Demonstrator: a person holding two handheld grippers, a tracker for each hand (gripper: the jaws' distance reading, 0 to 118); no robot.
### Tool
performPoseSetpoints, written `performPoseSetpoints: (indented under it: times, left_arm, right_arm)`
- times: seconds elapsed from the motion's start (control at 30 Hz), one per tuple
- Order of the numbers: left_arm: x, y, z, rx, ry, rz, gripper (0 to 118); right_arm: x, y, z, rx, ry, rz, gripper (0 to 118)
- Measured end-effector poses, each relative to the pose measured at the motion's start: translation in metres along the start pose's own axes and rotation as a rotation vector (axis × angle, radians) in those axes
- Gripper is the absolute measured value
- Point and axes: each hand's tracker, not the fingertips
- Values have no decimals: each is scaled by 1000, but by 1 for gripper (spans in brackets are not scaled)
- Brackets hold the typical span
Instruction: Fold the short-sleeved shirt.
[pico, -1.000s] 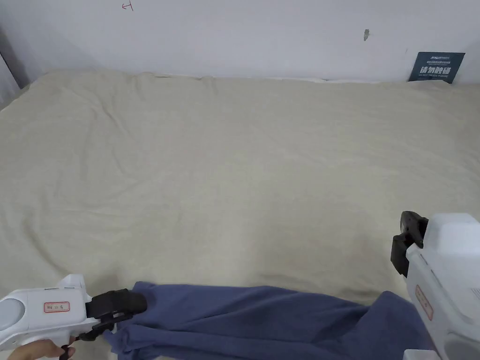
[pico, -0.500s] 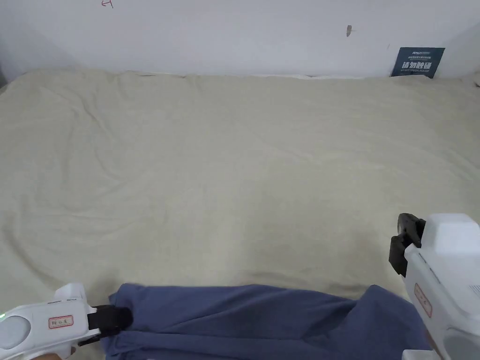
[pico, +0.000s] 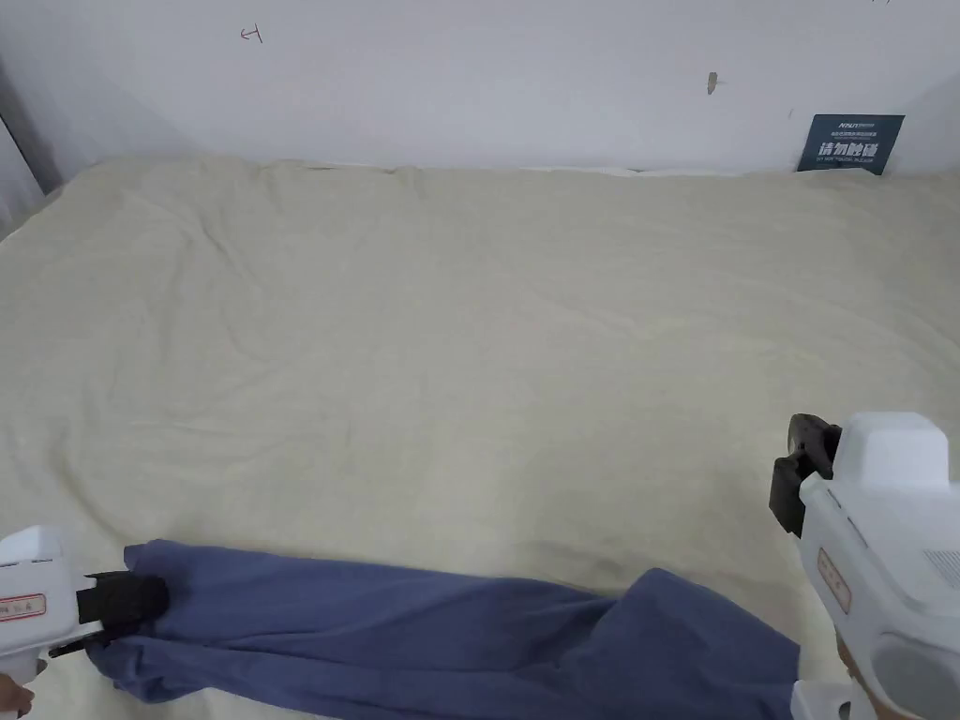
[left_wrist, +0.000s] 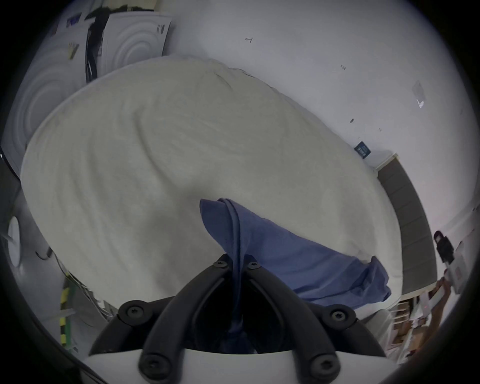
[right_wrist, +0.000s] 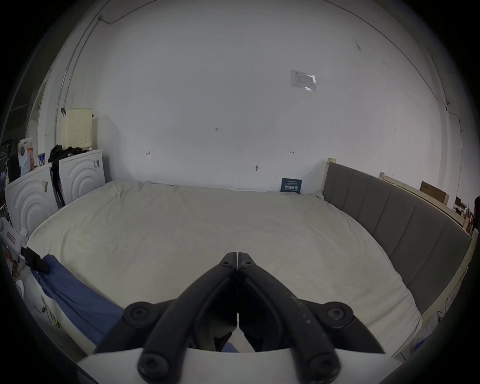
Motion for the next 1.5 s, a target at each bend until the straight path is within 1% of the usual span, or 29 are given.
performPoseSetpoints:
  times: [0.13,0.23,0.27,0.47,0.63,0.8,0.83,0.87,0.9,0.93,0.97,1.0,1.03,1.13,1.2,1.27,1.3,1.37,1.4,1.43,1.47,1.5]
  left_arm:
    - [32,-5,0,4,28,-118,7]
    - [79,-12,2,-3,1,-186,7]
    - [96,-14,1,-14,-38,-200,7]
    - [174,-33,-31,-97,-114,-244,7]
    - [218,-58,-74,-175,-108,-277,7]
    - [236,-76,-115,-241,-84,-283,7]
    - [238,-78,-119,-248,-75,-283,8]
    - [239,-79,-121,-249,-70,-284,15]
    - [241,-81,-120,-250,-75,-281,31]
    - [241,-81,-118,-251,-99,-264,64]
    - [241,-80,-117,-251,-130,-244,89]
    - [241,-79,-114,-252,-153,-240,109]
    - [239,-78,-110,-240,-163,-240,117]
    - [236,-71,-92,-160,-203,-254,113]
    - [237,-70,-72,-91,-192,-260,112]
    - [230,-67,-55,11,-169,-277,104]
    - [231,-71,-42,52,-162,-289,97]
    - [223,-72,-27,137,-120,-313,76]
    - [220,-72,-23,163,-94,-325,61]
    - [215,-76,-20,196,-79,-336,38]
    - [211,-78,-18,223,-68,-345,20]
    - [207,-80,-18,232,-61,-356,14]
  right_arm:
    - [3,0,6,9,9,-5,1]
    - [6,1,11,18,15,-9,1]
    - [7,1,12,21,15,-10,1]
    - [16,-2,20,24,13,-20,1]
    - [24,-7,22,17,-1,-34,1]
    - [28,-10,23,8,-7,-36,1]
    - [28,-11,23,7,-8,-36,1]
    - [29,-11,23,4,-8,-37,1]
    - [29,-12,23,2,-8,-38,1]
    - [30,-12,23,2,-9,-38,1]
    - [30,-13,23,0,-10,-38,2]
    - [30,-13,23,0,-12,-38,2]
    - [31,-12,23,1,-13,-39,1]
    - [32,-11,23,4,-14,-42,1]
    - [32,-9,24,8,-16,-44,1]
    - [32,-8,24,12,-13,-46,1]
    - [32,-7,25,13,-13,-46,1]
    - [32,-6,26,17,-13,-42,1]
    - [32,-5,26,19,-13,-41,1]
    - [32,-5,26,20,-13,-40,1]
    - [32,-5,26,20,-11,-40,1]
    - [31,-4,26,20,-11,-40,1]
